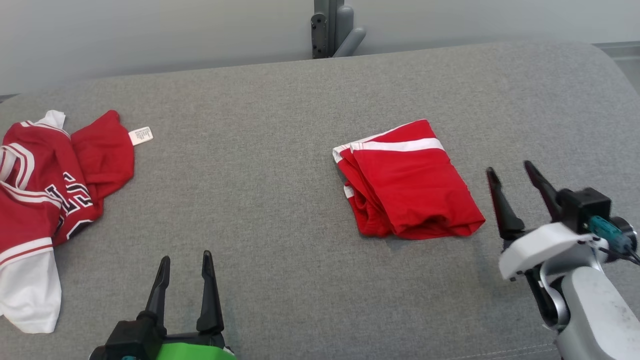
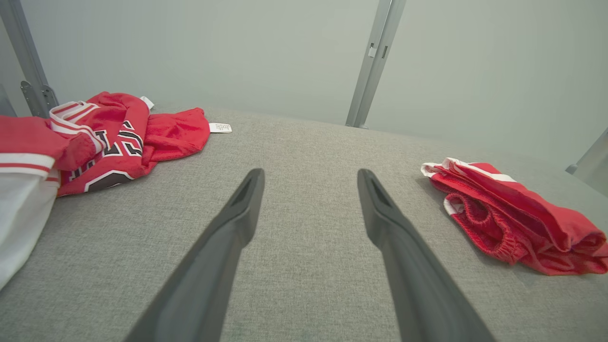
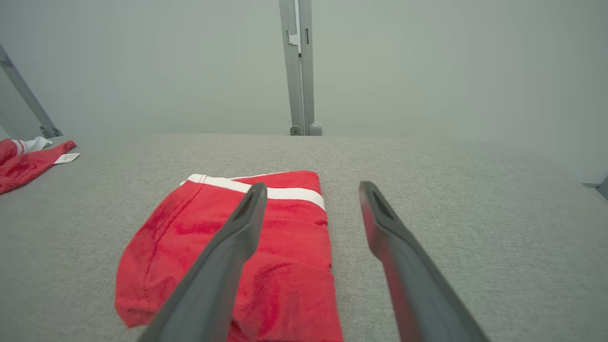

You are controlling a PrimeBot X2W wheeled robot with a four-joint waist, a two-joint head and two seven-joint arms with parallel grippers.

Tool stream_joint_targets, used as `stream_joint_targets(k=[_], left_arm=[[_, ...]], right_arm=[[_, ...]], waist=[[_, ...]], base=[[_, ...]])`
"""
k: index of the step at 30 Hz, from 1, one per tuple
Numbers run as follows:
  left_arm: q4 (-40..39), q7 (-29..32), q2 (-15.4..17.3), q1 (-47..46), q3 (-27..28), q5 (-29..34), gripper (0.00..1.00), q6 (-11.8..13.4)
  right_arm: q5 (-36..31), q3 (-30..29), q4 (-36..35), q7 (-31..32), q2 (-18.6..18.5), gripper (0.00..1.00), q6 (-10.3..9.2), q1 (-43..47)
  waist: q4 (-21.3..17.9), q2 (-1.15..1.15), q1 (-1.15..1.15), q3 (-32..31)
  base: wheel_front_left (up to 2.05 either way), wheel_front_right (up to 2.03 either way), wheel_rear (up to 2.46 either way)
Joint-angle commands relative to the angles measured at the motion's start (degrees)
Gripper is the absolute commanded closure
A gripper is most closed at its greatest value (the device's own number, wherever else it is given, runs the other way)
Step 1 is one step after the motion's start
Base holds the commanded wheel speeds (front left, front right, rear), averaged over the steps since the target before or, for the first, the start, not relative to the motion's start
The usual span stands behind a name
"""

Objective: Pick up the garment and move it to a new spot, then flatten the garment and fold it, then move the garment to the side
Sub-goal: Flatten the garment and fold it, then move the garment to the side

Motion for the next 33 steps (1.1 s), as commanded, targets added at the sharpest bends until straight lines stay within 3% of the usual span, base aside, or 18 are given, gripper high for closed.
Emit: stream_joint_targets(k=[1, 6, 9, 17, 23, 33], left_arm=[[-0.1, 0.0, 0.1, 1.0, 0.3, 0.6, 0.00, -0.3], [0.0, 0.0, 0.1, 2.1, 1.1, 0.7, 0.00, -0.6], [0.0, 0.0, 0.1, 2.9, 2.1, 0.6, 0.00, -0.6], [-0.4, 0.0, 0.1, 4.4, 3.5, 2.4, 0.00, -2.2], [-0.2, 0.0, 0.1, 5.3, 4.3, 2.9, 0.00, -2.9], [1.2, 0.0, 0.1, 5.6, 4.3, 3.4, 0.00, -3.2]], right_arm=[[-1.0, -1.3, -0.2, -1.1, -0.2, 0.00, -0.05, 1.4], [-8.3, -10.6, -0.4, -6.1, 0.9, 0.00, -0.05, 6.9], [-11.5, -15.7, -0.9, -6.9, 3.5, 0.00, -0.05, 10.1], [-16.2, -22.9, -6.2, -6.9, 7.1, 0.00, -0.05, 17.2], [-17.2, -23.6, -6.9, -6.9, 8.3, 0.00, -0.05, 18.8], [-17.5, -19.2, -6.5, -6.9, 8.6, 0.00, -0.05, 17.8]], waist=[[-1.0, 0.29, 0.00, -1.2], [-1.4, 0.29, 0.00, -2.8], [-1.6, 0.29, 0.00, -3.3], [-1.0, 0.29, 0.00, -3.6], [-0.6, 0.29, 0.00, -4.2], [1.1, 0.29, 0.00, -4.6]], base=[[0.00, 0.00, 0.00], [0.00, 0.00, 0.00], [0.00, 0.00, 0.00], [0.00, 0.00, 0.00], [0.00, 0.00, 0.00], [0.00, 0.00, 0.00]])
